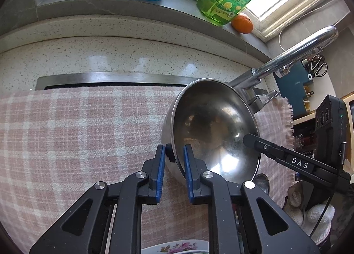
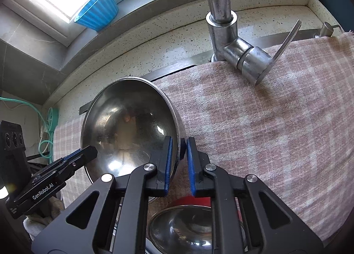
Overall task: Organize plates and bowls
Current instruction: 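Lift the large steel bowl with both grippers and set it on the cloth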
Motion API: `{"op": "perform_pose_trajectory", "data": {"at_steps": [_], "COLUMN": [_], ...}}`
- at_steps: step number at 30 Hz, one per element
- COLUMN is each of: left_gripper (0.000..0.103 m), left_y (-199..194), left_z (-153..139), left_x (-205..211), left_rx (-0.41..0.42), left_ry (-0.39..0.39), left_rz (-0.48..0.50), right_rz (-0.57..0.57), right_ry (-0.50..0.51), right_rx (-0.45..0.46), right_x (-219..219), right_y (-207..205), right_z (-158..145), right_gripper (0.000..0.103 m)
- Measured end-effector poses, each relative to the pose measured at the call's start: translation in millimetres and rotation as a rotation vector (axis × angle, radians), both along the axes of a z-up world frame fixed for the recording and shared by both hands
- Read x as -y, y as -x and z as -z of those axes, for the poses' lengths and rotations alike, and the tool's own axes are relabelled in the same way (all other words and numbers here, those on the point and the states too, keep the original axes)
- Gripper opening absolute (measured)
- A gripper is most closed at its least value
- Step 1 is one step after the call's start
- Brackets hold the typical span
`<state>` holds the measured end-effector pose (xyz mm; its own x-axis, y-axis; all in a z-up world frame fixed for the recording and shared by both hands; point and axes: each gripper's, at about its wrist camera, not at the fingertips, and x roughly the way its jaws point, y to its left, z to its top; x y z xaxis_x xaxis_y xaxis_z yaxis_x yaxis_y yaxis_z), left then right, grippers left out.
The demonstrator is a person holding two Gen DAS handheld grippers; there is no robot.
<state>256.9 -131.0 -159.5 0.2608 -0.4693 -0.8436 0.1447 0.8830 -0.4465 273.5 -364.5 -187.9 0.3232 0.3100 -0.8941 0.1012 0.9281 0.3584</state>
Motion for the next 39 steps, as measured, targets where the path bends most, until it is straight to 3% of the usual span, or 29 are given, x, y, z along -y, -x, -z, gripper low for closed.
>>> {"op": "perform_pose_trajectory", "data": {"at_steps": [7, 18, 29, 39], "left_gripper": [0.015, 0.015, 0.015, 0.015], "left_y": [5, 23, 51, 86], "left_z": [-5, -24, -38, -40], "left_x": [-1, -37, -102, -171], "left_rx": [0.015, 0.064, 0.104, 0.11], "left_ry": [-0.008, -0.014, -0.019, -0.027], "left_rz": [-0.007, -0.068, -0.188, -0.315], "right_rz": [-0.014, -0.089, -0.224, -0.362], "right_ry": [0.025, -0.002, -0.018, -0.031], "right_rx": [0.01, 0.047, 0.068, 0.06], "right_x": [-6, -43, -117, -192], "right_y": [6, 16, 32, 55], "right_z": [-4, -23, -34, -27], "right_gripper": [0.012, 0.012, 0.013, 0.013]}}
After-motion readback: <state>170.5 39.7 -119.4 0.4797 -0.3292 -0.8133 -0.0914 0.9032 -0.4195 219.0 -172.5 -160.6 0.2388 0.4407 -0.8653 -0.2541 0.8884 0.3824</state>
